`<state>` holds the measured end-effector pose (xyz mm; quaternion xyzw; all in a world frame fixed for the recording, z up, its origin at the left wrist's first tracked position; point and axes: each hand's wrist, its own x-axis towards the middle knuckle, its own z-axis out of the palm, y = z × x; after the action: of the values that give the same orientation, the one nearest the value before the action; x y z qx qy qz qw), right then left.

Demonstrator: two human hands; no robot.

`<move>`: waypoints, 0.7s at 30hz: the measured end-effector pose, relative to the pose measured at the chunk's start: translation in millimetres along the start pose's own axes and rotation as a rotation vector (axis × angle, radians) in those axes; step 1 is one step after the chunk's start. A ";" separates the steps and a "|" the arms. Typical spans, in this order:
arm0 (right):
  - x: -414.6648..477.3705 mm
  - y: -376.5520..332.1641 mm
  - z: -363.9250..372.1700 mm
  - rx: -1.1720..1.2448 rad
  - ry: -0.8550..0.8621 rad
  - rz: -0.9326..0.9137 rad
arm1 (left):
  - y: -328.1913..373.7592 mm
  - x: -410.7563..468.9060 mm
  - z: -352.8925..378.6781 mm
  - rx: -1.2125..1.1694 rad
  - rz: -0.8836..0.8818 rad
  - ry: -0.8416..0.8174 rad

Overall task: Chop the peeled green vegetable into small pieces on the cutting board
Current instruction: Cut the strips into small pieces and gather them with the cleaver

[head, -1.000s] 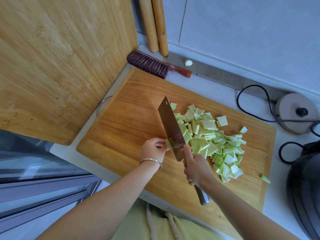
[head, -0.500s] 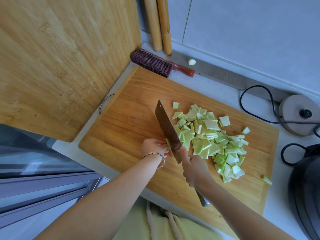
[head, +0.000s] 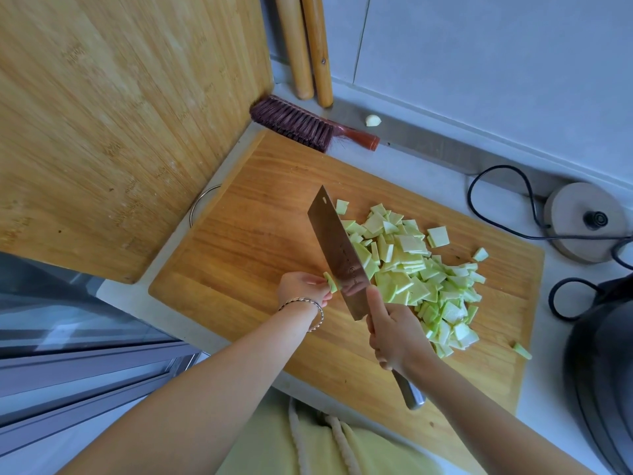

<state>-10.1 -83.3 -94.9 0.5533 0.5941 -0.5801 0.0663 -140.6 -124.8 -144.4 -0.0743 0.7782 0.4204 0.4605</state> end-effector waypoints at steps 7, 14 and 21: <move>1.7 2.0 5.3 -0.098 0.001 0.001 | 2.3 -3.1 -3.8 -0.012 -0.031 -0.034; -2.9 5.9 4.5 -0.068 0.008 -0.004 | 0.1 -3.7 -2.7 -0.020 -0.014 0.000; -0.1 5.5 7.2 -0.121 0.008 -0.009 | -1.6 -1.5 -2.1 -0.016 -0.013 -0.004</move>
<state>-10.1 -90.4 -100.5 0.5478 0.6309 -0.5413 0.0945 -140.3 -127.7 -143.7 -0.0821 0.7735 0.4238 0.4641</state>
